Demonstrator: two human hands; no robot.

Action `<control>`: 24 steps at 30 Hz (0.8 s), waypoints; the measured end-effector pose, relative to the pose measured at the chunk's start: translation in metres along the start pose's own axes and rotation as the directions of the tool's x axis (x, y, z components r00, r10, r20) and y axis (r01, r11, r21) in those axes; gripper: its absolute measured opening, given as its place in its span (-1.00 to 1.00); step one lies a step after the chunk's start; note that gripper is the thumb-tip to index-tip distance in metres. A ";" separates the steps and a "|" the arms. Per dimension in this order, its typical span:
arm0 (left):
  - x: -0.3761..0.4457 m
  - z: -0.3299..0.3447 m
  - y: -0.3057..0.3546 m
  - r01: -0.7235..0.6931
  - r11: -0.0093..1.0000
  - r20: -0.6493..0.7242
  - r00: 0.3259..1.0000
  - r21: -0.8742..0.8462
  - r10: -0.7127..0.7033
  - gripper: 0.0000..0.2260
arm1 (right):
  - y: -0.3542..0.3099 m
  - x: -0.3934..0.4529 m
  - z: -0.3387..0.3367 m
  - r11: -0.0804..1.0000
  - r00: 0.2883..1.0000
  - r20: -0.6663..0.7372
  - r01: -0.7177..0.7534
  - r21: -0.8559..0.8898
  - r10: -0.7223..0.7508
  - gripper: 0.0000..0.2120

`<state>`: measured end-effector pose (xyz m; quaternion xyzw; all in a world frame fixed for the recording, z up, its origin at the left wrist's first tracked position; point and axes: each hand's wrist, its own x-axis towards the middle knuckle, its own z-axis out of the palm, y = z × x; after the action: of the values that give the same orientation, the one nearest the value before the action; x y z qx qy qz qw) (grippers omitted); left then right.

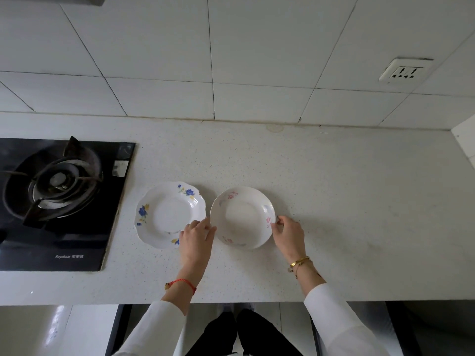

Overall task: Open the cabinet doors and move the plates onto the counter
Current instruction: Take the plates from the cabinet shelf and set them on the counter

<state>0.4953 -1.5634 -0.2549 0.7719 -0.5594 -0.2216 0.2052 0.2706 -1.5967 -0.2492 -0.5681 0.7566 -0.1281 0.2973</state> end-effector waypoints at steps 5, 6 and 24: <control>0.006 -0.022 0.000 -0.116 0.990 -0.048 0.992 0.078 0.120 -0.64 | -0.006 -0.005 -0.015 0.992 0.997 -0.050 0.059 -0.113 -0.065 -0.55; 0.007 -0.028 0.001 -0.146 0.985 -0.054 0.987 0.093 0.151 -0.64 | -0.008 -0.007 -0.019 0.990 0.994 -0.070 0.079 -0.116 -0.087 -0.54; -0.050 -0.080 0.003 -0.432 0.891 -0.192 0.871 0.142 0.453 -0.66 | -0.002 -0.111 -0.055 0.946 0.875 -0.365 0.321 -0.051 -0.317 -0.56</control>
<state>0.5250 -1.5111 -0.1824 0.6517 -0.7048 -0.0552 0.2746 0.2592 -1.5012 -0.1704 -0.6493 0.6940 -0.2836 0.1280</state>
